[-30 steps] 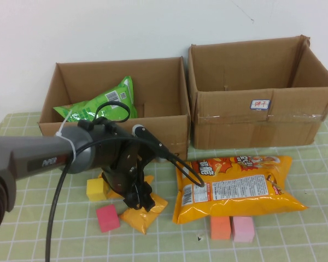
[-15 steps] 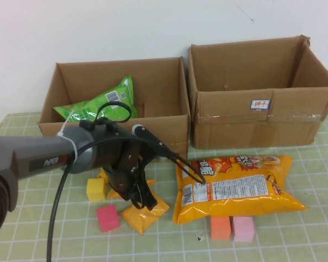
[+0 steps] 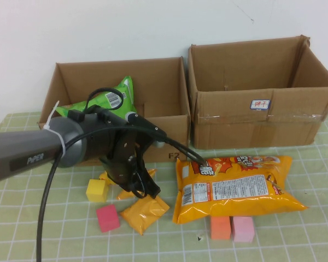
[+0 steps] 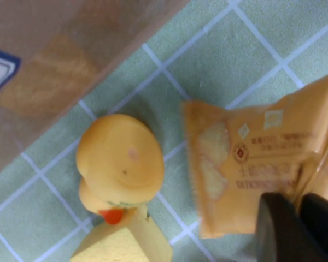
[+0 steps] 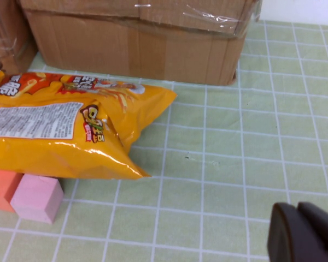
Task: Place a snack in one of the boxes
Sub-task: Pick up the biscuit
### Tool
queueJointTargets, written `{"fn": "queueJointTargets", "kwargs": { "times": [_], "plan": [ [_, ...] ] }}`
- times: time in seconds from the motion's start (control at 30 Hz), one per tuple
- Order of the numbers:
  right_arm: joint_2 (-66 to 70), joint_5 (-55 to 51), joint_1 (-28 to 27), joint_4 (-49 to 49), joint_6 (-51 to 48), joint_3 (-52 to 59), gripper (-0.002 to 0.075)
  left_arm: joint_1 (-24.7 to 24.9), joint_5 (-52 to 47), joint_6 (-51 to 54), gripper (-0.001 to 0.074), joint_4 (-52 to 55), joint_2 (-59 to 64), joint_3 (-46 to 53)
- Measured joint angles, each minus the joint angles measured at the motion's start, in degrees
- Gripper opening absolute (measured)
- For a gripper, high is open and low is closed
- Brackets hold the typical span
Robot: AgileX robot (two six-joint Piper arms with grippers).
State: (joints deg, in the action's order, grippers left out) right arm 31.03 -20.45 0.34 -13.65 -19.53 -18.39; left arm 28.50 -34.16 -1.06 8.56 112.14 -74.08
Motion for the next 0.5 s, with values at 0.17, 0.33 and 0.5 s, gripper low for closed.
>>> {"fn": "queueJointTargets", "kwargs": {
  "times": [0.17,0.33,0.5],
  "plan": [
    [0.0,0.0,0.0,0.0,0.0,0.0,-0.0002,0.0,0.0,0.0,0.0295,-0.6,0.2,0.0],
    [0.0,0.0,0.0,0.0,0.0,0.0,-0.0002,0.0,0.6,0.0,0.0503,-3.3,2.6,-0.1],
    [0.0,0.0,0.0,0.0,0.0,0.0,-0.0002,0.0,2.2,0.0,0.0533,-4.3,5.7,-1.0]
  ]
}}
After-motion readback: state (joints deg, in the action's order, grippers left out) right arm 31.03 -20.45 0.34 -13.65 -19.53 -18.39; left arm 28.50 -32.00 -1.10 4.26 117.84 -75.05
